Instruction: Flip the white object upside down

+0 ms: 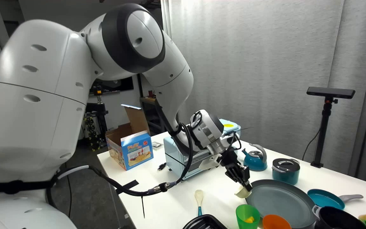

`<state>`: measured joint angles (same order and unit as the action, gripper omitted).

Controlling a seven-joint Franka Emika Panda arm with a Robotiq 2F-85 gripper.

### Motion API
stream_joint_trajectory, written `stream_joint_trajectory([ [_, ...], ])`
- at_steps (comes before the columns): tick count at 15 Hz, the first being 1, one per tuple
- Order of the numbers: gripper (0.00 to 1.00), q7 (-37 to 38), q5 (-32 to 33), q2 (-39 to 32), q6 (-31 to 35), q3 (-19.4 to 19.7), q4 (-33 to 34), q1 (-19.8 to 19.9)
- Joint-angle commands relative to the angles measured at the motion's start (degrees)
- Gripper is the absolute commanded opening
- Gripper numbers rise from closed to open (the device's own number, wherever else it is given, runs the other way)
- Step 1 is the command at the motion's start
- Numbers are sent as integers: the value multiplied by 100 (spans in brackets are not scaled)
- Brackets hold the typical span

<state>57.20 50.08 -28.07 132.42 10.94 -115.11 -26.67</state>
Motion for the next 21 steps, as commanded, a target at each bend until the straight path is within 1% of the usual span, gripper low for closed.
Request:
stream_joint_trajectory([
  [1,1,469,862,-20,-664,-412,93,88],
  [5,1,673,1613,-85,-1301,-902,80,162],
  [8,1,705,1991,-199,-1677,-1210,88,222],
  [11,1,789,2392,-363,-2010,-1407,93,234],
  [16,1,1115,3205,-605,-2537,-1609,79,223],
  [19,1,1232,3720,-719,-3045,-1715,56,184],
  [21,1,1233,3939,-791,-3436,-1805,65,181],
])
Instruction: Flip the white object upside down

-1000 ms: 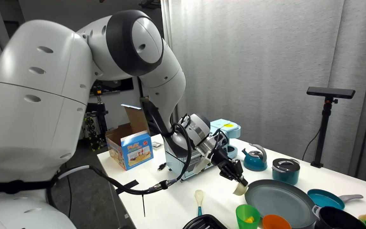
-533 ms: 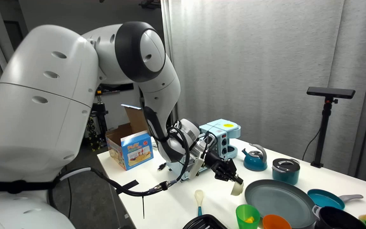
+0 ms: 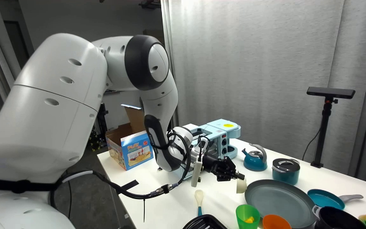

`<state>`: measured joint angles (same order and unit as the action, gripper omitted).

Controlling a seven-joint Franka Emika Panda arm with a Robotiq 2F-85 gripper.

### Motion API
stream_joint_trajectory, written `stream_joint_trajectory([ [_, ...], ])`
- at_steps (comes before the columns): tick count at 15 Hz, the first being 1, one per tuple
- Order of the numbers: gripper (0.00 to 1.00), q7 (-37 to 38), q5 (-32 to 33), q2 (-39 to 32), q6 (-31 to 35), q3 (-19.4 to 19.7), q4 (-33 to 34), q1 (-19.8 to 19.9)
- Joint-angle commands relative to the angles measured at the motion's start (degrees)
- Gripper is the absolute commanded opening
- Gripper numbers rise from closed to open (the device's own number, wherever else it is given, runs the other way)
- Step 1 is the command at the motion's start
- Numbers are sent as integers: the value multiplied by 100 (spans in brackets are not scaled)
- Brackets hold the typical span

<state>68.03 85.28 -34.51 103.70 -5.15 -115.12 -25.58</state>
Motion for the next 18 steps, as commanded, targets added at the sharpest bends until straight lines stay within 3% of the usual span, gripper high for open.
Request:
stream_joint_trajectory([
  [1,1,162,534,-176,-743,-234,66,69],
  [7,1,172,887,-304,-1456,-458,71,130],
  [15,1,174,1078,-390,-1885,-601,79,178],
  [16,11,183,1075,-393,-1890,-614,80,190],
  [17,31,188,1071,-396,-1899,-624,81,197],
  [18,37,195,1072,-397,-1898,-631,81,205],
])
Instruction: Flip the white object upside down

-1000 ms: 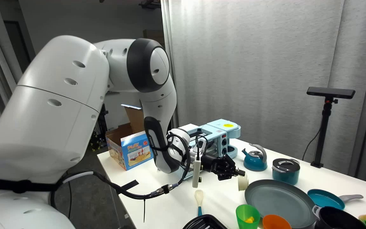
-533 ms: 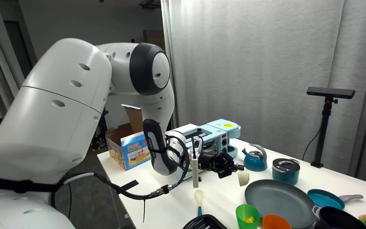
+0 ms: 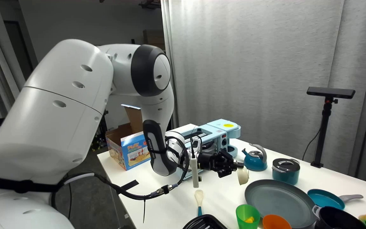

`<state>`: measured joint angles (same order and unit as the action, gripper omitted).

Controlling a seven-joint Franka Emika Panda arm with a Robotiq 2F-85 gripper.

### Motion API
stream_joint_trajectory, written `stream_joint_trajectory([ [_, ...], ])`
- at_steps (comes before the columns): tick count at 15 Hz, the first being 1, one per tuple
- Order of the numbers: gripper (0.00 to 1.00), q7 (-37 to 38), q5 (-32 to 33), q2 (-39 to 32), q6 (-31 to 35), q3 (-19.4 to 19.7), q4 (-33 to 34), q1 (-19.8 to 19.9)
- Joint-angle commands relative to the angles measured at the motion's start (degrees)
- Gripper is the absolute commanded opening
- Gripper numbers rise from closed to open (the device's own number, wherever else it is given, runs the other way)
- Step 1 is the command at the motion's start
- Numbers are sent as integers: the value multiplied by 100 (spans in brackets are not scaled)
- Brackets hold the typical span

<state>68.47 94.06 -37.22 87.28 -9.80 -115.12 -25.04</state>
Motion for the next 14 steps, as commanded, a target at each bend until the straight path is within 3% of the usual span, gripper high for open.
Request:
stream_joint_trajectory([
  [1,46,161,192,-127,-264,-169,80,154],
  [8,97,204,172,-138,-330,-173,87,152],
  [14,100,300,412,-166,-529,-123,57,78],
])
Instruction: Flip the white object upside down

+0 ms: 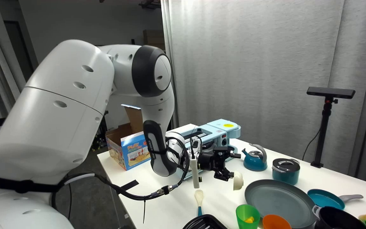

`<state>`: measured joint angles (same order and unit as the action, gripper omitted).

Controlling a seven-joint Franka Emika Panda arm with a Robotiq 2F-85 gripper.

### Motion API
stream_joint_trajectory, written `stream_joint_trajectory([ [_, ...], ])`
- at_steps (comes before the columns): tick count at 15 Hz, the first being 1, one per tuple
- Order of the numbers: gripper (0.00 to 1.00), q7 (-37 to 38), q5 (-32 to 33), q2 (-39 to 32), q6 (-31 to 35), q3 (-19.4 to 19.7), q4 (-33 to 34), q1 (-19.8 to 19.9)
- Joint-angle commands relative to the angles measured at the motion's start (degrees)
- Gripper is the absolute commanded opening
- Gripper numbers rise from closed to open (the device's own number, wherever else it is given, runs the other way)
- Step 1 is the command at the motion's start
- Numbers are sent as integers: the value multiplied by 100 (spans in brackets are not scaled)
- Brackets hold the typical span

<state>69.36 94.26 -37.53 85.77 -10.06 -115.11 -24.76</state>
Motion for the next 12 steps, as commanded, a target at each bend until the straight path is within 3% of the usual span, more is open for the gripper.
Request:
stream_joint_trajectory([
  [1,100,231,564,-144,-465,-77,41,22],
  [4,100,213,1201,-194,-739,-68,-8,10],
  [12,100,392,1782,-368,-1378,-164,-8,53],
])
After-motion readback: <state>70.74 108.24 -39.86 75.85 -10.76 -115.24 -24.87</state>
